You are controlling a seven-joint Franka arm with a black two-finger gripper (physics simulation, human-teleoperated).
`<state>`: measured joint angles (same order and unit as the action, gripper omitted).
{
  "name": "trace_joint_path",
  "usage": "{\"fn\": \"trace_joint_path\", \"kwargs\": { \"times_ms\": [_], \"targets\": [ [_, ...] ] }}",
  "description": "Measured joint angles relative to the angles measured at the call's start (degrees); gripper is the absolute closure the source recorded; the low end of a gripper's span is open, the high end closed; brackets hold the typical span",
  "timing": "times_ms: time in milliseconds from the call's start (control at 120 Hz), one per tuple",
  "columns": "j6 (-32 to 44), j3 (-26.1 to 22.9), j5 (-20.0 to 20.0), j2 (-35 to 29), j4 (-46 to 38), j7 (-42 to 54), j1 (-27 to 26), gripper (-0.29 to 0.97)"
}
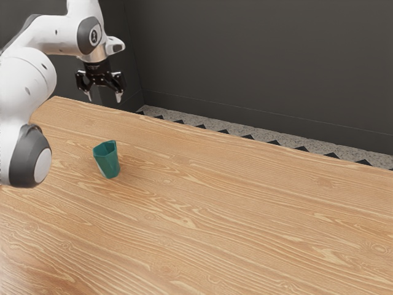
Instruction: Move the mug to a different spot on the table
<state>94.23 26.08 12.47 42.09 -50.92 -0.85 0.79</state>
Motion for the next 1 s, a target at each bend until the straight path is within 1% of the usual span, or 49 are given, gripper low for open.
{"fn": "trace_joint_path", "kwargs": {
  "times_ms": [83,358,575,600,625,867,1000],
  "targets": [
    [0.8,-0.1,0.2,2.1,-0.5,0.6,0.4,0.0],
    [5.3,-0.3,5.1,7.9,-3.8,2.8,1.7,0.0],
    [9.5,-0.3,7.5,9.8,-6.4,4.1,1.9,0.0],
    [10.0,-0.3,7.8,10.1,-6.5,4.2,1.9,-0.02],
    [10.5,-0.3,8.1,10.4,-6.6,4.3,2.0,0.0],
    [13.9,-0.3,9.9,11.6,-6.8,5.2,2.4,0.0],
    [14.6,0.1,10.0,11.7,-6.9,5.4,2.5,0.08]
  ]
}}
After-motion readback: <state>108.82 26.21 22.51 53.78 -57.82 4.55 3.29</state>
